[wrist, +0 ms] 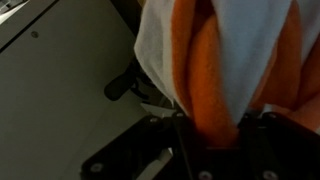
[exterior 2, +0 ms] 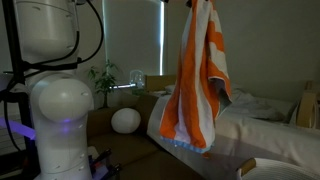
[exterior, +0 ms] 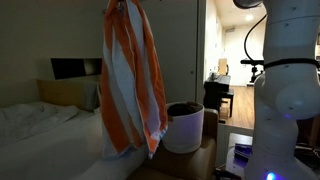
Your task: Put the towel inside the basket
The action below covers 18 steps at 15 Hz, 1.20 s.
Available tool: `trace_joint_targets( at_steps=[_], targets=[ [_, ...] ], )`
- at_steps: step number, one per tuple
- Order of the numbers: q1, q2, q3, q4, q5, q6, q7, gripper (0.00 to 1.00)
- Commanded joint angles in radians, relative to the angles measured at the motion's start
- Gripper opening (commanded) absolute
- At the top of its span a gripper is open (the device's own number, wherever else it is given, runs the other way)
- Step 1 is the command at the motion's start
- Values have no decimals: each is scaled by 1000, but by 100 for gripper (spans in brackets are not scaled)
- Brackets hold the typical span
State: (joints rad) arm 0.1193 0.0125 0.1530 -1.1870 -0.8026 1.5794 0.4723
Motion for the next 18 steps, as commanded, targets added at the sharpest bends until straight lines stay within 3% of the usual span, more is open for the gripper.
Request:
trace_joint_targets(
  at_steps=[1,9,12,18],
  targets=[
    [7,19,3,93,-100,-14,-42,11],
    [22,142,-48,436,-347,-46,-85,11],
    [-3,231,-83,592,-432,-40,-97,11],
    [-27,375,-260,806,-444,-51,-84,11]
  ],
)
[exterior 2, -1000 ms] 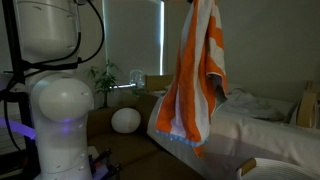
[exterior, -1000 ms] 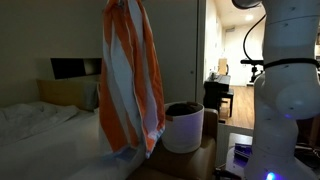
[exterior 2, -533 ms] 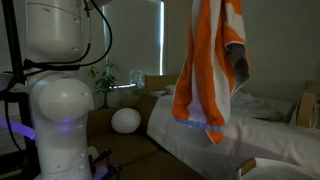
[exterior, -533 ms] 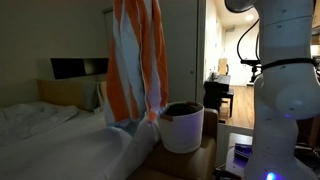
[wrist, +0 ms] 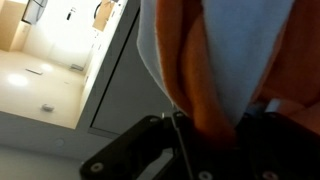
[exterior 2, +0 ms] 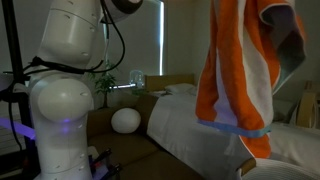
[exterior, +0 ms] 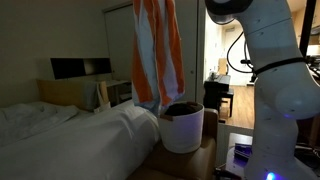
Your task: Put the towel inside the basket
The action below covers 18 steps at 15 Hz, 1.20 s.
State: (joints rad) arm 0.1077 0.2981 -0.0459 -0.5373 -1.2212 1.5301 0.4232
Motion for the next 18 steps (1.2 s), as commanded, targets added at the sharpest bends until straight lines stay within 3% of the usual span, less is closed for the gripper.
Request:
trace_joint_targets(
  at_steps=[1,4,5,8,18],
  targets=[
    [-27,111,-88,186,-17,-6,-31,11],
    [-69,164,-155,259,1,-18,-20,11],
    [-73,122,-173,185,3,-11,21,11],
    [-108,124,-210,180,9,-13,47,11],
    [-268,143,-261,179,79,-2,110,11]
  ],
)
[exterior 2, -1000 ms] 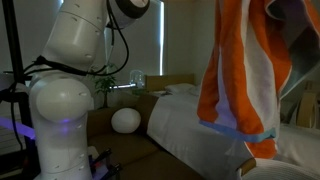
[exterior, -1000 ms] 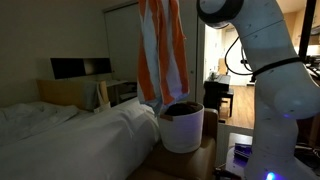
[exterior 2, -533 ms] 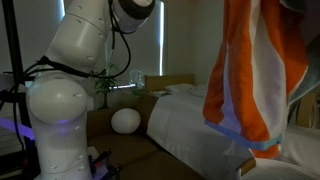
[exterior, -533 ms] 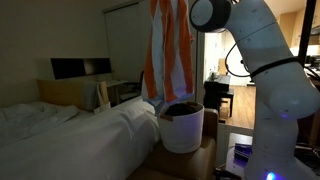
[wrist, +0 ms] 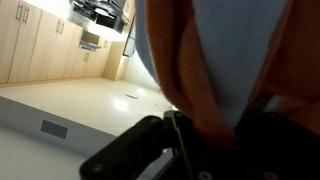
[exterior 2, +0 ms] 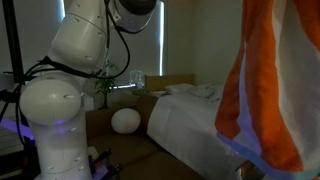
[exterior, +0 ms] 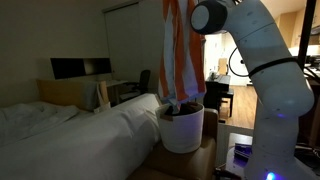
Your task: Put the towel inside the basket
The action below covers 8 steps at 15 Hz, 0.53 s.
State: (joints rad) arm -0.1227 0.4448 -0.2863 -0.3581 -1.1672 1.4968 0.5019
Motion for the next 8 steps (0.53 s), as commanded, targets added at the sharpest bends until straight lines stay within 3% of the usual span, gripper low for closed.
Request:
trace_joint_targets(
  at_steps=[1,8],
  targets=[
    [-50,-2,-23,0,35,32,37,11],
    [-122,30,-60,-1,83,30,127,11]
  ],
)
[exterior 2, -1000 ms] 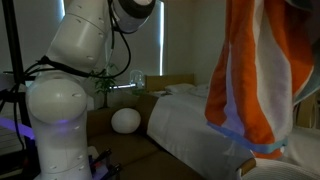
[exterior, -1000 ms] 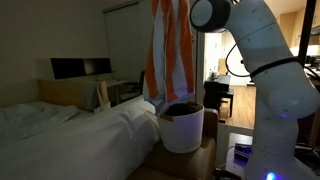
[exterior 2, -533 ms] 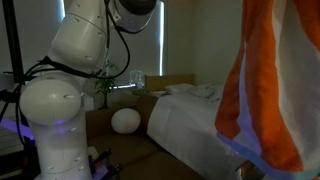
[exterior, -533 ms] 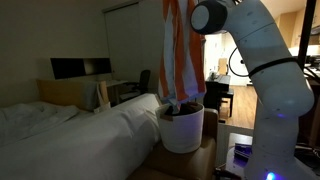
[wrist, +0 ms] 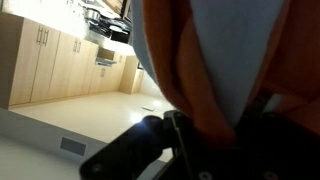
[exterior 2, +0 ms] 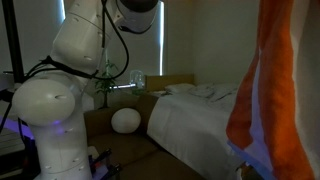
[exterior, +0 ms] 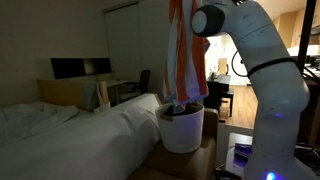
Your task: Put the towel inside the basket
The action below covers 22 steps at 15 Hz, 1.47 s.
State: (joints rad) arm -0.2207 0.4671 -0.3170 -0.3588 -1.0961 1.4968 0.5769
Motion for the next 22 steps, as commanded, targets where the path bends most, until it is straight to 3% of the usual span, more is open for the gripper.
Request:
trace_joint_targets(
  at_steps=[1,8,22],
  targets=[
    [-33,15,-33,0,12,30,62,11],
    [-83,80,-47,-2,25,26,130,11],
    [-114,212,-51,-4,95,53,114,11]
  ],
)
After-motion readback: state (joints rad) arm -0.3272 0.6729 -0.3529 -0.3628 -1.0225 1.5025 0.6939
